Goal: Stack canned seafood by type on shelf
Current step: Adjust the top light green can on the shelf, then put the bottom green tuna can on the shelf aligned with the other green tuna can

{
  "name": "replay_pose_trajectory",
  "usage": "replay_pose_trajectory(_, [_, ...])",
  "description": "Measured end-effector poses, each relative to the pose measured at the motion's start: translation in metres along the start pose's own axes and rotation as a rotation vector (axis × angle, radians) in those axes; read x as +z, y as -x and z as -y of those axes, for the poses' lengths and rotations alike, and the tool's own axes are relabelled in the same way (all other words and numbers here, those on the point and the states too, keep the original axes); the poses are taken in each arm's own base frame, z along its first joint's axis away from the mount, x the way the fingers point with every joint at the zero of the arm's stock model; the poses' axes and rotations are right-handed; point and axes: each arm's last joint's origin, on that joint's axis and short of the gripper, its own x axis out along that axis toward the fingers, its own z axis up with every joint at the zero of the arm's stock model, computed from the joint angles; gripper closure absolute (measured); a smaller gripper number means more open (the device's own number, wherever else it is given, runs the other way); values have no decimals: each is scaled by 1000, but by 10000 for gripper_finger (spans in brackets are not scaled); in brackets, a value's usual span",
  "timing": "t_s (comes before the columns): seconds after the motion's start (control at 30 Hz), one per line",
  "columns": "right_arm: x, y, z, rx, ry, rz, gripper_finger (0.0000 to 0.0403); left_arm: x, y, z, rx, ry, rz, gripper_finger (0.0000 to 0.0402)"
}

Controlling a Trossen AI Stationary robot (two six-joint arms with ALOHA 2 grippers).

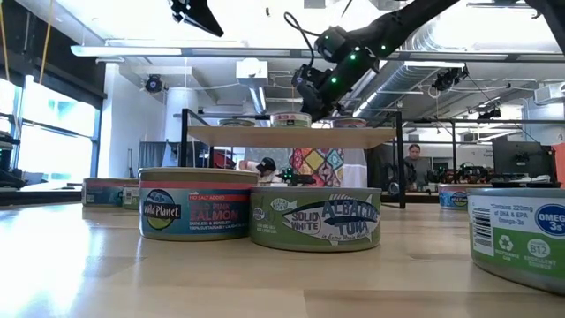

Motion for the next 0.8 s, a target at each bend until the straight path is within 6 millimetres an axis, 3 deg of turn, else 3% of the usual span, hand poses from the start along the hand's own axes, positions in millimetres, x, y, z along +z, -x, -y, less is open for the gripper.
replay_pose_trajectory(0.2, [7,15,-3,3,15,31,313,0,0,0,1,-1,-2,401])
replay_pose_trajectory(0.43, [26,50,-8,-2,40,146,313,-1,0,0,11,-30,-14,401])
replay_pose_trajectory(0.63, [35,98,-55,104,144,218,313,-11,-7,14,5,-77,5,401])
replay_pose_trajectory(0.8, [-3,133,-108,205,203,224,313,-44,-25,43,-74,-140,88,401])
